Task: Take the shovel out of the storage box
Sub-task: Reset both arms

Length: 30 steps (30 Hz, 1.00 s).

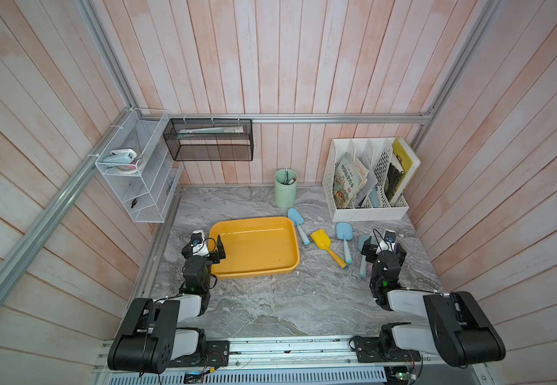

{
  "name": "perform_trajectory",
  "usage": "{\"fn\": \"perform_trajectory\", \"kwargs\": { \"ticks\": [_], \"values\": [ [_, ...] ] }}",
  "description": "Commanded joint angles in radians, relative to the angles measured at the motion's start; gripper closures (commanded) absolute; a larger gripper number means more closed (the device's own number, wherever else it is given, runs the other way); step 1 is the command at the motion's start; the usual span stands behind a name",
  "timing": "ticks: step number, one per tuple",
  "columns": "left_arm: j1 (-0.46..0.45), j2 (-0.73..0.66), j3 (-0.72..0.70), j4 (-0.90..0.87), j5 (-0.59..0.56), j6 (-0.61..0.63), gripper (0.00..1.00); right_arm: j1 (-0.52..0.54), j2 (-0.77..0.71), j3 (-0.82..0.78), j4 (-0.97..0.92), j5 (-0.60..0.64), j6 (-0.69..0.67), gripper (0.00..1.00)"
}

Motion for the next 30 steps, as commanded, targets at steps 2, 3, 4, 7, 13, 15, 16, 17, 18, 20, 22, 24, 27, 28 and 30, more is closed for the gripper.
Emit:
{"fn": "perform_trajectory", "kwargs": {
  "ticks": [2,3,4,7,13,15,16,17,18,20,22,24,27,28,30],
  "values": [
    [0.003,0.092,0.013,0.175,0.018,0.061,0.0,-0.019,0.079,0.01,0.217,-0.069,-0.013,0.02],
    [0.004,0.126,0.008,0.226,0.011,0.066,0.0,-0.023,0.112,0.017,0.228,-0.071,-0.016,0.02],
    [0.002,0.16,0.002,0.264,0.017,0.072,0.0,-0.031,0.158,0.021,0.268,-0.084,-0.013,0.02],
    [0.002,0.228,0.0,0.334,0.001,0.065,0.0,-0.062,0.162,0.039,0.243,-0.137,0.007,0.02],
    [0.015,0.248,0.042,0.277,0.006,0.059,0.0,-0.111,0.197,0.038,0.244,-0.205,0.051,0.02],
    [0.031,0.238,0.063,0.215,-0.003,0.027,0.0,-0.116,0.204,0.039,0.241,-0.211,0.057,0.02],
    [0.05,0.237,0.08,0.189,-0.01,0.003,0.0,-0.115,0.227,0.022,0.317,-0.207,0.052,0.02],
    [0.069,0.233,0.095,0.148,-0.013,-0.026,0.0,-0.114,0.241,0.013,0.364,-0.206,0.047,0.02],
    [0.082,0.229,0.093,0.139,0.011,-0.036,0.0,-0.114,0.231,0.019,0.337,-0.206,0.049,0.02],
    [0.085,0.231,0.089,0.154,0.019,-0.036,0.0,-0.115,0.216,0.031,0.284,-0.208,0.052,0.02],
    [0.085,0.231,0.089,0.153,0.018,-0.037,0.0,-0.116,0.232,0.021,0.33,-0.207,0.049,0.02],
    [0.085,0.23,0.089,0.152,0.017,-0.036,0.0,-0.115,0.225,0.023,0.316,-0.205,0.052,0.02],
    [0.085,0.23,0.088,0.153,0.015,-0.034,0.0,-0.115,0.228,0.022,0.324,-0.205,0.051,0.02],
    [0.083,0.231,0.088,0.154,0.014,-0.033,0.0,-0.115,0.228,0.022,0.321,-0.205,0.051,0.02],
    [0.083,0.231,0.088,0.154,0.014,-0.033,0.0,-0.115,0.229,0.022,0.321,-0.205,0.051,0.02]
  ]
}}
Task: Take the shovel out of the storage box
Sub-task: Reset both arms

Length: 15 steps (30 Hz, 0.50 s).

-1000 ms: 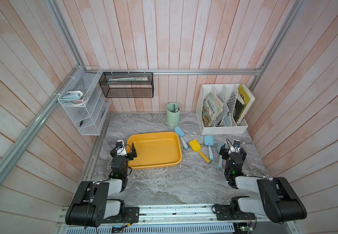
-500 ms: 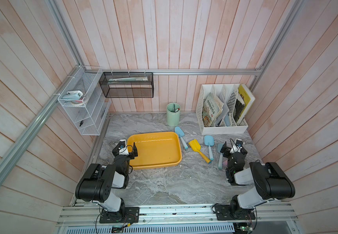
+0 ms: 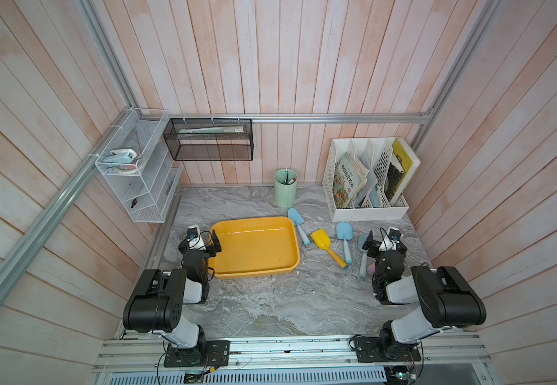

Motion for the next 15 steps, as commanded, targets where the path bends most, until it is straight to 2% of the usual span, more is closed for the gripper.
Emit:
{"fn": "perform_trajectory", "kwargs": {
  "ticks": [1,15],
  "values": [
    [-0.001,-0.01,0.006,-0.004,0.01,-0.008,0.0,-0.006,0.01,0.004,0.033,-0.011,0.007,0.02],
    [-0.001,-0.009,0.016,-0.019,0.013,-0.007,0.0,-0.005,0.009,0.004,0.033,-0.009,0.009,0.02]
  ]
}}
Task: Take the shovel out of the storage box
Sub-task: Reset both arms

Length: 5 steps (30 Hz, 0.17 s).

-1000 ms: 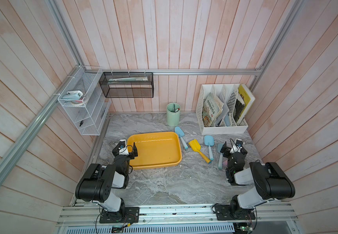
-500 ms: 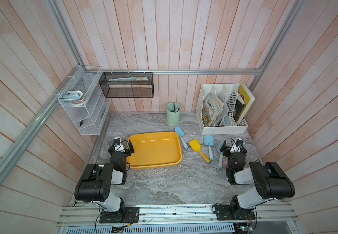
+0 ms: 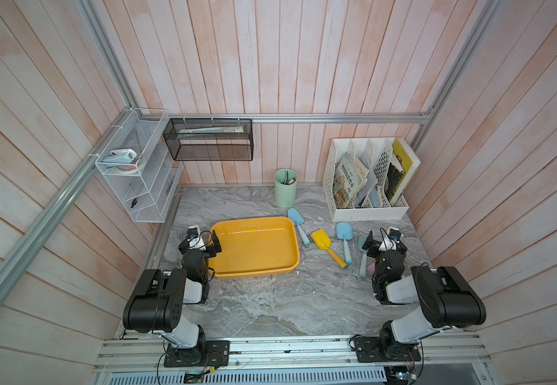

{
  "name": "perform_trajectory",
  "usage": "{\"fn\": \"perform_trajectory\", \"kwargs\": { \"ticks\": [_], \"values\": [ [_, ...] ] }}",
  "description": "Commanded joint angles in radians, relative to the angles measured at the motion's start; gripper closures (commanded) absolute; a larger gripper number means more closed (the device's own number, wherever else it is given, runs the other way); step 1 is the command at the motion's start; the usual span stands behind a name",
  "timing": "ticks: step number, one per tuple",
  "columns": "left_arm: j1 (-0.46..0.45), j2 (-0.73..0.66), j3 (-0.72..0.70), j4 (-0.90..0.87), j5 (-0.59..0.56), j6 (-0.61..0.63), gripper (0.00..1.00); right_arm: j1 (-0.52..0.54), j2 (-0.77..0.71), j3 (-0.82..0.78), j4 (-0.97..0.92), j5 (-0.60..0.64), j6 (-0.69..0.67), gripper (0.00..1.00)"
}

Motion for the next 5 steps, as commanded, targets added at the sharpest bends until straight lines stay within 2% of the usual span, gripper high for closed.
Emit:
{"fn": "perform_trajectory", "kwargs": {
  "ticks": [1,5],
  "values": [
    [-0.001,-0.009,0.016,-0.009,0.013,-0.007,0.0,-0.006,0.01,0.004,0.033,-0.011,0.008,0.02],
    [-0.002,-0.01,0.01,0.001,0.01,-0.005,0.0,-0.005,0.01,0.004,0.033,-0.01,0.008,0.02]
  ]
}}
